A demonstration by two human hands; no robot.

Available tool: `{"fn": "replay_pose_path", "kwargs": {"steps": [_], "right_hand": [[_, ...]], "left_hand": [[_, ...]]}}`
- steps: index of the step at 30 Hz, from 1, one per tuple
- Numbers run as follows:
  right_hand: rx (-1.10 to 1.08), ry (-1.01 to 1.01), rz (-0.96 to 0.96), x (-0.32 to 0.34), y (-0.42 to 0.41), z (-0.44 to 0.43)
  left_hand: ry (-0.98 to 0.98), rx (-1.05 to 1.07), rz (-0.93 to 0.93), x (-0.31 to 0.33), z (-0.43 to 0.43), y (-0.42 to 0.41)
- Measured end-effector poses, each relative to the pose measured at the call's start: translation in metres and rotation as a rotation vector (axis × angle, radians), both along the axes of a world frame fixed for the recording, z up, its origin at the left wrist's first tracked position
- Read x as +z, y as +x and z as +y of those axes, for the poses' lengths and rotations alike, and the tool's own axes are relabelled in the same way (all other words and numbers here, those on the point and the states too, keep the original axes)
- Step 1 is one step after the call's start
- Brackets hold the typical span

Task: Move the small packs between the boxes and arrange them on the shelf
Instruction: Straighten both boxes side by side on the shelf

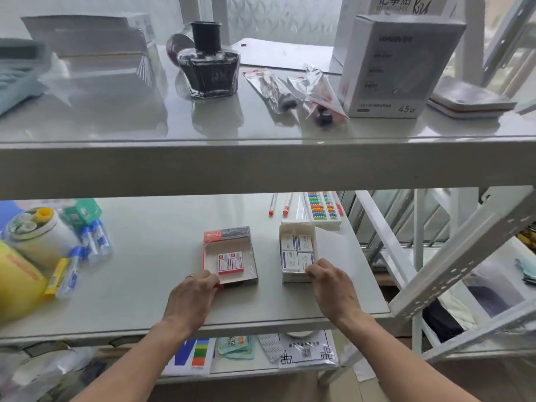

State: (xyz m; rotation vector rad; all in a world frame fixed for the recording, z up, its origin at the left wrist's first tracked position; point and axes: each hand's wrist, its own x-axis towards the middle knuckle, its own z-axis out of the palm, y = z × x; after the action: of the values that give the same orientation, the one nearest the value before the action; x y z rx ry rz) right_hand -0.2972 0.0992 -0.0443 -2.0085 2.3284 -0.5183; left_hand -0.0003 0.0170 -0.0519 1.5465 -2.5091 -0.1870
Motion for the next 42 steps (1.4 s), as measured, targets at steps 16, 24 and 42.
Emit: {"fn": "replay_pose_path", "kwargs": {"steps": [16,24,42], "right_hand": [[-0.026,-0.016,-0.021,-0.004,0.006,-0.006],[-0.027,-0.014,-0.027,-0.002,0.007,-0.005],[-0.008,-0.030,0.005,0.010,0.010,0.005]], "left_hand": [[-0.006,0.019,0.011,-0.004,-0.004,0.007],[-0.016,0.010,0.030,-0.005,-0.005,0.005],[-0.051,0.005,-0.002,-0.001,0.002,0.005]]}}
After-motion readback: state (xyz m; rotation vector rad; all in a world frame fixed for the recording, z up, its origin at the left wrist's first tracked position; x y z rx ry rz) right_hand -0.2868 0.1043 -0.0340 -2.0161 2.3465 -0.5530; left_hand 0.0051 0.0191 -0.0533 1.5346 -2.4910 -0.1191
